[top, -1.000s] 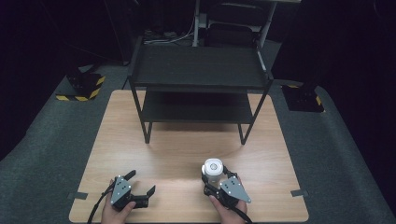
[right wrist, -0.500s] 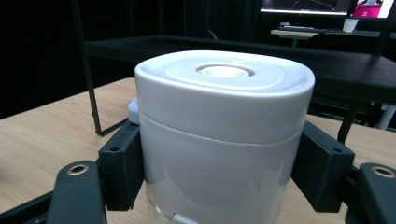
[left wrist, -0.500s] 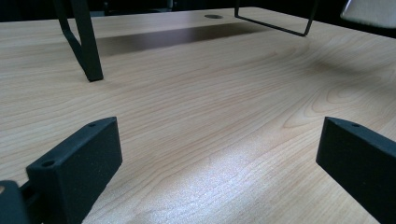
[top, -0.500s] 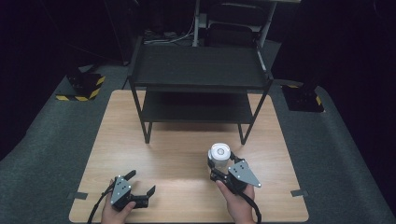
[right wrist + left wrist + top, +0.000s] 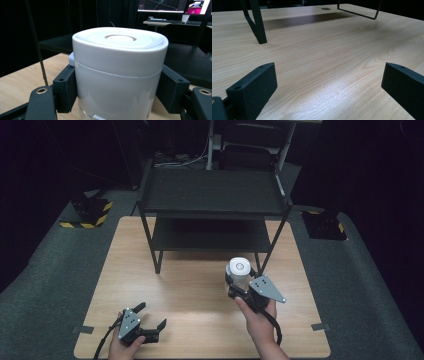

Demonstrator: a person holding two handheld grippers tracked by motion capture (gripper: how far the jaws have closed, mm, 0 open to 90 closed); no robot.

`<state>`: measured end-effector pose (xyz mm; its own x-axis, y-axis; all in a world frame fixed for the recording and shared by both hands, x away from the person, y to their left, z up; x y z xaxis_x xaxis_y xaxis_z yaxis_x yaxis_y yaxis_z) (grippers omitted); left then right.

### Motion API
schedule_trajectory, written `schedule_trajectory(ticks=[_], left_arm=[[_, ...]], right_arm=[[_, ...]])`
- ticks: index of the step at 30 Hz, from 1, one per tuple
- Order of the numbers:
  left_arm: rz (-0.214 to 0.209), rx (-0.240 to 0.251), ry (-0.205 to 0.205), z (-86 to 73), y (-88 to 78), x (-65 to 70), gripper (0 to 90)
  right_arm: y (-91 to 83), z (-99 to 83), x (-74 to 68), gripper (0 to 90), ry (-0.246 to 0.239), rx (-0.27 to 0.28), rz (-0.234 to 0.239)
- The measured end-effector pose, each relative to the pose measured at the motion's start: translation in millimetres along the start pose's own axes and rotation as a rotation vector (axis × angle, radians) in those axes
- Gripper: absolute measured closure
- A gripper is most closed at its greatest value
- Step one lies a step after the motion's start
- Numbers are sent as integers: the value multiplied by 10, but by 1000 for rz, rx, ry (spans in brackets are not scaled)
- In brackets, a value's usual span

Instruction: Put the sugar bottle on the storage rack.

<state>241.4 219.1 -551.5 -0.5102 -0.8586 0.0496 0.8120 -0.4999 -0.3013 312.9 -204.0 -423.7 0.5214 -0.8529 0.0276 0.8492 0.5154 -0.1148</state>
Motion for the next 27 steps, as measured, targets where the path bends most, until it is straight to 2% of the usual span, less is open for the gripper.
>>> schedule_trajectory(ticks=[12, 21, 27], left_arm=[[-3, -4, 3, 3, -3, -6, 5], [-5, -3, 2, 2, -3, -6, 5], [-6, -3, 1, 2, -3, -8, 5]], right_arm=[[164, 450, 114, 286, -7, 28, 3], [309, 658, 199, 286, -7, 33, -5], [438, 725, 252, 286, -18, 23, -17]])
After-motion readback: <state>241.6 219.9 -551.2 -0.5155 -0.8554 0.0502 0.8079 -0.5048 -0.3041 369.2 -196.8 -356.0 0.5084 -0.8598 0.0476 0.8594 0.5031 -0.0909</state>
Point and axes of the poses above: each handheld gripper's, and its own axes: y roughly forward along the jaws, z roughly out of its top, x roughly to its right, the point moved 9 cm from there along y, roughly forward along the jaws, and after that the axes turned 2 degrees about z, right-handed, at the moved point
